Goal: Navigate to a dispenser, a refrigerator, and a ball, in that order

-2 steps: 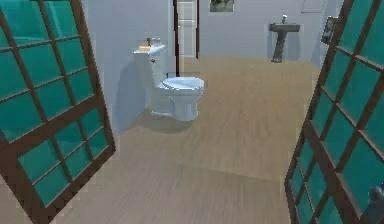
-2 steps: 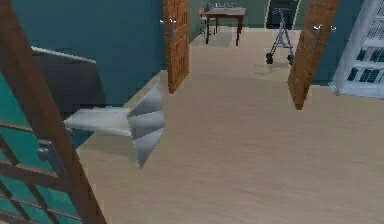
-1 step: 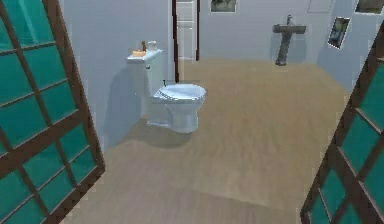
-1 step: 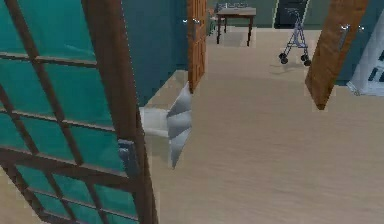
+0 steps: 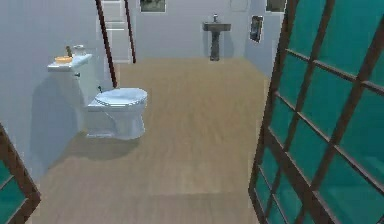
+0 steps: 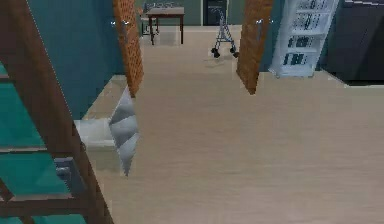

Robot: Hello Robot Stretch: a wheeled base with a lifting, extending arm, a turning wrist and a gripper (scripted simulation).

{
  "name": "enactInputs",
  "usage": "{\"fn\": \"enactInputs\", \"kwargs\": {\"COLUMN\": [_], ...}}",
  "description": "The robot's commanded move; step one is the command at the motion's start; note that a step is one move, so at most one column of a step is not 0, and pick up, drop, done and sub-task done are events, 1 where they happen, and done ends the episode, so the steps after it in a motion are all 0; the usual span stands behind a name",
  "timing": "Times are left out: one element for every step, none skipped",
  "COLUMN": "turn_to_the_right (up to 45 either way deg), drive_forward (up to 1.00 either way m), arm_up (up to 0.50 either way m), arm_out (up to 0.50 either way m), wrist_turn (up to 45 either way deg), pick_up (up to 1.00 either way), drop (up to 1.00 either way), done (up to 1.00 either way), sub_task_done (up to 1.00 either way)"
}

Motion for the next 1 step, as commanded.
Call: {"fn": "enactInputs", "kwargs": {"turn_to_the_right": [0.0], "drive_forward": [1.0], "arm_up": [0.0], "arm_out": [0.0], "wrist_turn": [0.0], "pick_up": [0.0], "drop": [0.0], "done": [0.0], "sub_task_done": [0.0]}}
